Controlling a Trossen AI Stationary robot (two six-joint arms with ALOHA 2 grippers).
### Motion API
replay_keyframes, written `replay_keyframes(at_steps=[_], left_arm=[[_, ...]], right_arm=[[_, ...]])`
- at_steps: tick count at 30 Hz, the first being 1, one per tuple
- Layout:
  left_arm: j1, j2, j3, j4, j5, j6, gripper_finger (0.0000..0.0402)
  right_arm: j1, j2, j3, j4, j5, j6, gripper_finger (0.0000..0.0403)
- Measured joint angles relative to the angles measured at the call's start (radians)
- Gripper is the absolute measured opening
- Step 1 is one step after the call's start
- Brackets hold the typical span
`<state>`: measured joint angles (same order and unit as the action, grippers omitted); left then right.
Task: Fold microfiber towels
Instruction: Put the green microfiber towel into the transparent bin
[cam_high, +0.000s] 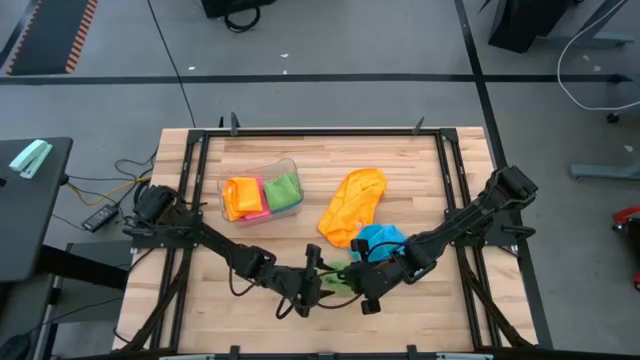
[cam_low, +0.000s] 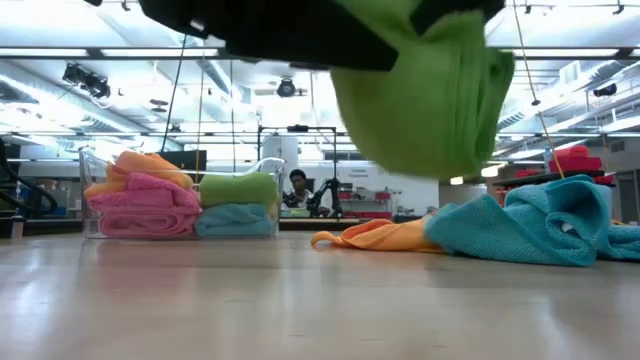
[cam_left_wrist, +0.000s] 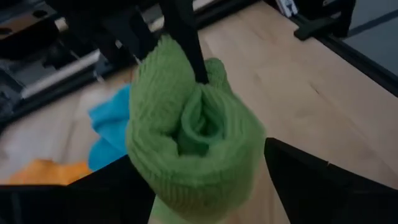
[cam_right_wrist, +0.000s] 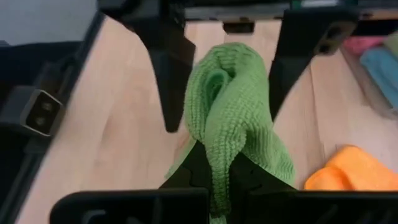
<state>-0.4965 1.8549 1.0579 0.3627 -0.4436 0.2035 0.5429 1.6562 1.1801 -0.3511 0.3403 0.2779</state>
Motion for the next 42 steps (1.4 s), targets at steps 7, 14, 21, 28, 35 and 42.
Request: replay_keyframes(at_steps=[7,14,21,28,35,42], left_arm=[[0.019,0.000,0.000,0.052,0.011,0.098,0.0280],[0.043,0.000,0.000,0.076,0.101,0.096,0.0279],[0.051,0.000,0.000,0.084,0.120,0.109,0.0278],[0.056,0.000,0.000,0.099,0.131,0.123,0.0244],[0.061,-0.002,0.001,0.112,0.157,0.134,0.0178],[0.062,-0.002,0.001,0.117,0.152,0.092,0.0119]], right_arm=[[0.014,-0.020,0.000,-0.002,0.020,-0.018,0.0019],[0.026,-0.020,0.000,0.032,0.044,-0.052,0.0021],[0.029,-0.020,0.000,0.046,0.048,-0.064,0.0024],[0.037,-0.020,0.000,0.061,0.044,-0.084,0.0025],[0.051,-0.020,0.000,0.088,0.040,-0.126,0.0029],[0.049,-0.020,0.000,0.089,0.038,-0.116,0.0095]])
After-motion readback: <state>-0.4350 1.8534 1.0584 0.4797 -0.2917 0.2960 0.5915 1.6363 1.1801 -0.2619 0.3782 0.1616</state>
